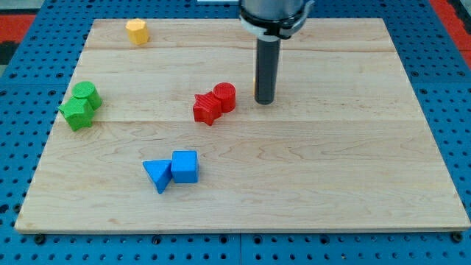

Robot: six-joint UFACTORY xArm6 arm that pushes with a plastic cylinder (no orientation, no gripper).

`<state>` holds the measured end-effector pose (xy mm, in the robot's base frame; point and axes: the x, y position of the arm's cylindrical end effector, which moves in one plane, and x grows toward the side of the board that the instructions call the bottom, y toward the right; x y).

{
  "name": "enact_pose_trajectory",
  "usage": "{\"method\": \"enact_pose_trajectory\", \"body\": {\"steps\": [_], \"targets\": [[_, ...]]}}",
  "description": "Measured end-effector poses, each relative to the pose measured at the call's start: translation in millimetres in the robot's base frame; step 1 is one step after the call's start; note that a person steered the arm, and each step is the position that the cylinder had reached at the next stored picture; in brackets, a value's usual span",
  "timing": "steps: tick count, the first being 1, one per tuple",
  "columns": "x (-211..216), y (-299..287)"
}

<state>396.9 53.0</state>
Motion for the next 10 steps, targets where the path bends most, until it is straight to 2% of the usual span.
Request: {"method": "enact_pose_trajectory", "body": {"steps": [1,2,3,5,6,7,8,10], "targets": [[-11.0,24.7],[-37.1,24.7],[-67.8,-4.3],[-109.1,-118.0],[-101.4,-134.0],[-70.6,-123.6],[-59.4,-143.1],[-95.8,-222.7]]}}
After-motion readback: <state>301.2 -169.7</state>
